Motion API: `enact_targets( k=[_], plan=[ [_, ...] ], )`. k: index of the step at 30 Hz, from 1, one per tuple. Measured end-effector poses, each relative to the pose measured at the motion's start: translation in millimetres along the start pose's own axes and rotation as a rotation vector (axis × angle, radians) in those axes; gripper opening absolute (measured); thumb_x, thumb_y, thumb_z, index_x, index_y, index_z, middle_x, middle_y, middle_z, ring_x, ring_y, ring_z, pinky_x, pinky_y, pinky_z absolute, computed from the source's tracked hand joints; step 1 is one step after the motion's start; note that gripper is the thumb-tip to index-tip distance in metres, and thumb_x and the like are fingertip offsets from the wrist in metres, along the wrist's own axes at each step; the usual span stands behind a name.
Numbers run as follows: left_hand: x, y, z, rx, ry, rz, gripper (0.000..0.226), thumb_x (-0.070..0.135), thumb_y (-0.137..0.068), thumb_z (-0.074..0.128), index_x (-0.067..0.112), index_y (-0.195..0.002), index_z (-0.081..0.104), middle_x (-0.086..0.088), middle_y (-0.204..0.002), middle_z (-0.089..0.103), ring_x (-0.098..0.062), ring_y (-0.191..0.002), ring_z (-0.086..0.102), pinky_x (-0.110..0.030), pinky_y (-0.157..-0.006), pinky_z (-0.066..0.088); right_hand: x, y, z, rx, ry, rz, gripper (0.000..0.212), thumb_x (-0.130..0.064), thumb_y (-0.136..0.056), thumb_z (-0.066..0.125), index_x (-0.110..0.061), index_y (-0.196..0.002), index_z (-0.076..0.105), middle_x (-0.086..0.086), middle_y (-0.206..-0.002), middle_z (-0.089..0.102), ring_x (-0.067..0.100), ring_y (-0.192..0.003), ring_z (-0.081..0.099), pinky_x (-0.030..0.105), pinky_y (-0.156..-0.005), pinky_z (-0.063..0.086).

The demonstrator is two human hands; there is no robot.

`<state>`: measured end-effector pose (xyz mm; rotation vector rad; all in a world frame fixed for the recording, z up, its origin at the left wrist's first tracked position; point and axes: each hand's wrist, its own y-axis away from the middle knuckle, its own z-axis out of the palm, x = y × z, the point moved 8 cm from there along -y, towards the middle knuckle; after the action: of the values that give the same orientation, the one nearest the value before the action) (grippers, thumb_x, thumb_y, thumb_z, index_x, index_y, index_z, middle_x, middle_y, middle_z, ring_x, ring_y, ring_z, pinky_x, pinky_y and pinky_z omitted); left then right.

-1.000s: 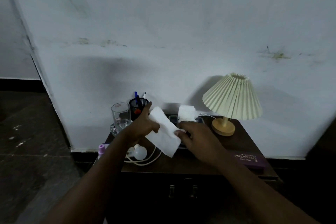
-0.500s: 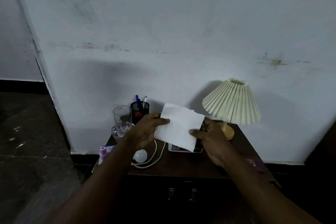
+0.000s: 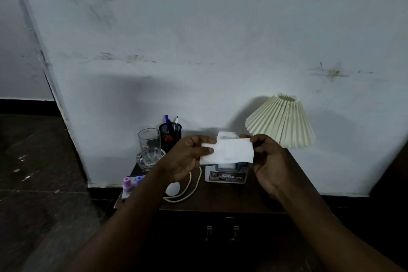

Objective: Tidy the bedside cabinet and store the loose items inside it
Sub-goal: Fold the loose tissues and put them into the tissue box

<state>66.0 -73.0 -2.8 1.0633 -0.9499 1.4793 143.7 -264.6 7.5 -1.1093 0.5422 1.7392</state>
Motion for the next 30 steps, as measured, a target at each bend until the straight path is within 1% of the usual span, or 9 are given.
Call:
enact_targets(
  k=[2, 4, 8, 10, 13, 16, 21, 28, 30],
  plan=[
    [-1.5, -1.1, 2.2, -0.034, -0.059, 0.005, 0.034, -0.019, -0.086, 0.064, 0.001, -0.114, 0.068, -0.016, -0.119, 0.072, -0.027, -0.104, 0.073, -0.038, -0.078, 0.064, 3.5, 4.9, 1.7, 0.006, -0.107, 0.127, 0.028, -0.019, -0.099, 0.042, -0.004, -0.105, 0.066, 0.032, -0.129, 0.064, 0.044, -0.122, 0.062, 0.042, -0.086, 0.056],
    [-2.4, 1.0, 6.7, -0.096, -0.159, -0.015, 0.040, -0.021, -0.085, 0.065, 0.001, -0.118, 0.067, -0.019, -0.121, 0.071, -0.031, -0.109, 0.071, -0.043, -0.081, 0.064, 7.8, 9.0, 2.7, -0.014, 0.029, 0.243, 0.046, -0.045, -0.102, 0.050, -0.005, -0.116, 0.068, 0.030, -0.121, 0.069, 0.041, -0.110, 0.068, 0.056, -0.097, 0.052],
    [-9.2, 4.2, 19.0, -0.240, -0.243, -0.078, 0.062, -0.023, -0.085, 0.062, 0.008, -0.138, 0.055, -0.011, -0.118, 0.070, -0.031, -0.109, 0.068, -0.054, -0.093, 0.055, 8.6, 16.8, 14.4, -0.270, 0.788, 0.164, 0.020, -0.032, -0.093, 0.074, -0.014, -0.099, 0.080, 0.008, -0.103, 0.078, 0.031, -0.097, 0.074, 0.047, -0.089, 0.057],
    [-9.5, 1.4, 20.6, -0.188, -0.171, -0.067, 0.066, -0.022, -0.084, 0.063, 0.010, -0.140, 0.051, -0.013, -0.125, 0.068, -0.035, -0.112, 0.068, -0.052, -0.088, 0.058, 13.1, 16.7, 18.3, -0.320, 0.918, 0.115, 0.013, -0.027, -0.092, 0.076, -0.014, -0.092, 0.080, 0.004, -0.095, 0.079, 0.026, -0.089, 0.075, 0.041, -0.080, 0.056],
    [-13.5, -2.9, 15.2, 0.040, 0.049, -0.076, 0.058, -0.006, -0.087, 0.073, 0.015, -0.136, 0.052, -0.017, -0.131, 0.067, -0.037, -0.109, 0.071, -0.051, -0.081, 0.061, 9.3, 12.8, 17.4, -0.175, 0.783, 0.029, 0.015, -0.024, -0.093, 0.075, -0.010, -0.097, 0.078, 0.004, -0.095, 0.079, 0.022, -0.089, 0.076, 0.046, -0.085, 0.060],
    [-29.7, -2.5, 29.4, 0.012, 0.119, -0.153, 0.064, 0.007, -0.083, 0.082, 0.014, -0.139, 0.051, -0.017, -0.128, 0.070, -0.039, -0.110, 0.072, -0.056, -0.083, 0.061, 10.2, 8.3, 11.5, -0.050, 0.648, -0.017, 0.019, -0.027, -0.093, 0.075, -0.009, -0.099, 0.075, 0.007, -0.097, 0.078, 0.029, -0.094, 0.075, 0.052, -0.085, 0.060],
    [-27.6, -6.9, 25.3, 0.088, 0.024, -0.043, 0.068, -0.014, -0.077, 0.079, 0.008, -0.137, 0.056, -0.021, -0.121, 0.072, -0.038, -0.109, 0.072, -0.062, -0.090, 0.058, 11.1, 5.5, 7.4, -0.032, 0.568, -0.019, 0.018, -0.020, -0.092, 0.076, -0.003, -0.096, 0.071, 0.009, -0.097, 0.078, 0.028, -0.092, 0.075, 0.044, -0.075, 0.063],
    [-10.0, -3.9, 14.4, 0.085, -0.004, 0.042, 0.062, -0.018, -0.080, 0.073, 0.010, -0.134, 0.062, -0.027, -0.121, 0.070, -0.040, -0.114, 0.070, -0.063, -0.095, 0.055, 11.7, 4.4, 0.0, -0.070, 0.296, 0.036, 0.014, 0.012, -0.088, 0.068, 0.003, -0.099, 0.068, 0.009, -0.084, 0.074, 0.019, -0.066, 0.072, 0.026, -0.050, 0.054],
    [-8.0, -2.2, 15.1, 0.067, -0.016, 0.059, 0.055, -0.020, -0.083, 0.068, 0.007, -0.131, 0.063, -0.026, -0.116, 0.073, -0.038, -0.112, 0.071, -0.062, -0.097, 0.054, 11.4, 1.6, -1.9, -0.073, 0.324, 0.016, 0.014, 0.015, -0.089, 0.062, 0.003, -0.091, 0.069, 0.012, -0.089, 0.075, 0.023, -0.072, 0.072, 0.029, -0.054, 0.055]
  ],
)
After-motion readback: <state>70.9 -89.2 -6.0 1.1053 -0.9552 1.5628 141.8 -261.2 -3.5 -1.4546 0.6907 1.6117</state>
